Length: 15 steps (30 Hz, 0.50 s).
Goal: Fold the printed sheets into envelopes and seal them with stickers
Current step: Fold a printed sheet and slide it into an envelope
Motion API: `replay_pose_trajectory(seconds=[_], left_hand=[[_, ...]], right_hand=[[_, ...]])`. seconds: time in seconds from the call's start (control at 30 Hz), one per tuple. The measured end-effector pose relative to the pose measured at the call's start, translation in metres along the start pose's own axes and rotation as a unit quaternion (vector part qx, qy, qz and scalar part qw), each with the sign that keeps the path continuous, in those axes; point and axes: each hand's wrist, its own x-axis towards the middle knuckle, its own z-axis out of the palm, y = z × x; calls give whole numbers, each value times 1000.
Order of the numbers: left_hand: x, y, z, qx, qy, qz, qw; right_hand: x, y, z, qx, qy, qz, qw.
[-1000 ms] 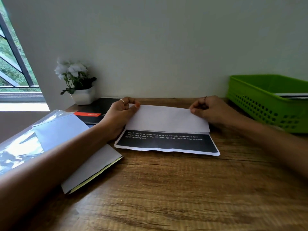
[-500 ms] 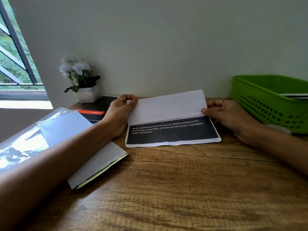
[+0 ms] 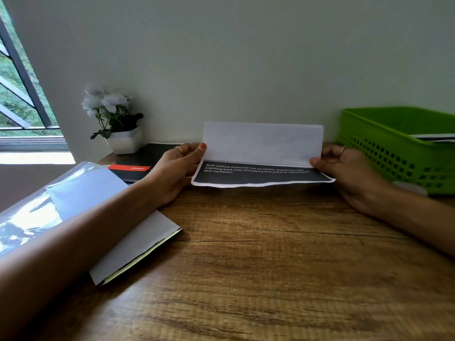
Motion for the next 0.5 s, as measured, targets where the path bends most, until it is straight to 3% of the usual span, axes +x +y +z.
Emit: replay_pose_trajectory(seconds=[0.5], left_hand=[[-4, 4, -1, 10, 6, -20, 1000]], right_hand=[[-6, -9, 4, 84, -27, 30, 996]])
